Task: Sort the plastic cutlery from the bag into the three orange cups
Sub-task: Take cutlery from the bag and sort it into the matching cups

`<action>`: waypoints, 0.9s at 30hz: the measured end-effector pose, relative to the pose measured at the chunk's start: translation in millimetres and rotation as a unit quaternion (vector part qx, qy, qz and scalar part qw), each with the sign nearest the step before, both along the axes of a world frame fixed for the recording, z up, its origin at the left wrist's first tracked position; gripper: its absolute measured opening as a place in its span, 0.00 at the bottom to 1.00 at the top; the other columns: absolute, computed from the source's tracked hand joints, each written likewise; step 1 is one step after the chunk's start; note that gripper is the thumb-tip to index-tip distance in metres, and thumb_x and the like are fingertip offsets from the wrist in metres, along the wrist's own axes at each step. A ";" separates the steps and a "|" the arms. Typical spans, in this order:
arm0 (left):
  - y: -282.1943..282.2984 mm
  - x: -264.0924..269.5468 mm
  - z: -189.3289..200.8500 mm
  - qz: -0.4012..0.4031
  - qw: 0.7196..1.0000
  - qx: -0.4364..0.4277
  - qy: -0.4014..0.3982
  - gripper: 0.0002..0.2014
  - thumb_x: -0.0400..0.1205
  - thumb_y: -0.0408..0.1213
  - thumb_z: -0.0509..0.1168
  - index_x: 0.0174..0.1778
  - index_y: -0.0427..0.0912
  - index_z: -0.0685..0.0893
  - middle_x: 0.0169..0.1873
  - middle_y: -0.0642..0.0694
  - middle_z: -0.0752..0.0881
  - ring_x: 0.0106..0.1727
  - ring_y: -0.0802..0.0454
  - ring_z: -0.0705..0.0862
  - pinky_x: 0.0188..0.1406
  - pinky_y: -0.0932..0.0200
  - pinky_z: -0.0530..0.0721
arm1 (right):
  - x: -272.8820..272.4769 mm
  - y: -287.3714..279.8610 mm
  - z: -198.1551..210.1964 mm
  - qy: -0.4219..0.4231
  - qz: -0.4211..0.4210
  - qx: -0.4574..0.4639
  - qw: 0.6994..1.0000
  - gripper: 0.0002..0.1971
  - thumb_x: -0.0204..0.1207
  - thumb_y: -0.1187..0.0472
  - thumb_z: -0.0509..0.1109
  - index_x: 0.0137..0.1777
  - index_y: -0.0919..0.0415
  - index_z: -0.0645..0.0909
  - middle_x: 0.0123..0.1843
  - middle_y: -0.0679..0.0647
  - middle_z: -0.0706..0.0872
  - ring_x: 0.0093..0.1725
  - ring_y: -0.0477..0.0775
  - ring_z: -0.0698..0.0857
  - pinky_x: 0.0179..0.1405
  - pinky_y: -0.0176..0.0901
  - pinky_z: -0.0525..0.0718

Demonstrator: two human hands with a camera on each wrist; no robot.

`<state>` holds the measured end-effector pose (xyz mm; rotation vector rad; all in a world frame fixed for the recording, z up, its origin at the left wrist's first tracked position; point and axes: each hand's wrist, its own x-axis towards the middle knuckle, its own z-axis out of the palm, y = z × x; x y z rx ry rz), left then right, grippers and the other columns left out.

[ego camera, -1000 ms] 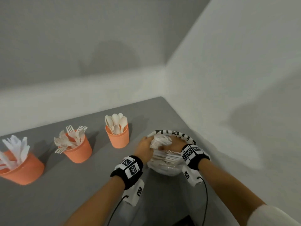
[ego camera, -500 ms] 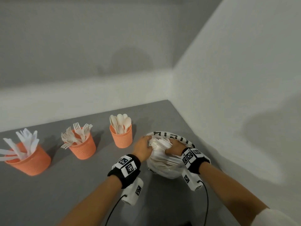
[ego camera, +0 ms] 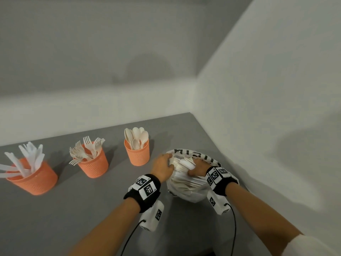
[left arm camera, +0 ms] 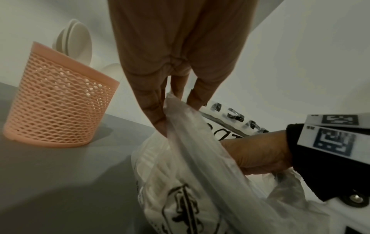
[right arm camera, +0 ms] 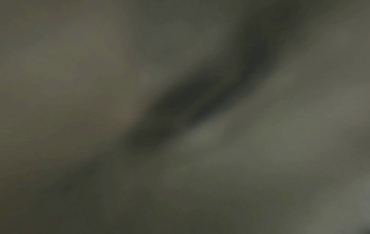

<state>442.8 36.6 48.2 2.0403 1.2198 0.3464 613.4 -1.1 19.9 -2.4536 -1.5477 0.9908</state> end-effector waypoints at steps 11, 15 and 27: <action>5.1 -3.5 1.1 0.010 1.000 -0.002 0.003 0.22 0.81 0.29 0.60 0.73 0.33 0.70 0.70 0.36 0.75 0.70 0.43 0.74 0.68 0.58 0.69 | -5.0 -3.2 6.9 0.041 0.004 0.011 0.999 0.32 0.74 0.59 0.70 0.77 0.58 0.63 0.75 0.57 0.72 0.74 0.58 0.72 0.72 0.43 0.68; 8.1 1.8 3.2 0.023 1.000 0.000 0.001 0.21 0.82 0.29 0.60 0.72 0.33 0.70 0.70 0.36 0.75 0.69 0.42 0.75 0.66 0.59 0.69 | -9.1 -8.2 12.3 0.001 0.046 0.037 0.998 0.32 0.77 0.58 0.68 0.80 0.53 0.59 0.78 0.54 0.68 0.77 0.55 0.68 0.76 0.44 0.64; 12.9 7.8 8.8 0.008 0.999 0.000 0.037 0.24 0.79 0.26 0.56 0.74 0.34 0.69 0.65 0.36 0.80 0.66 0.40 0.78 0.64 0.55 0.74 | -10.5 -9.5 28.5 0.083 0.069 0.079 0.991 0.26 0.73 0.61 0.71 0.71 0.57 0.70 0.60 0.53 0.80 0.57 0.50 0.77 0.70 0.46 0.74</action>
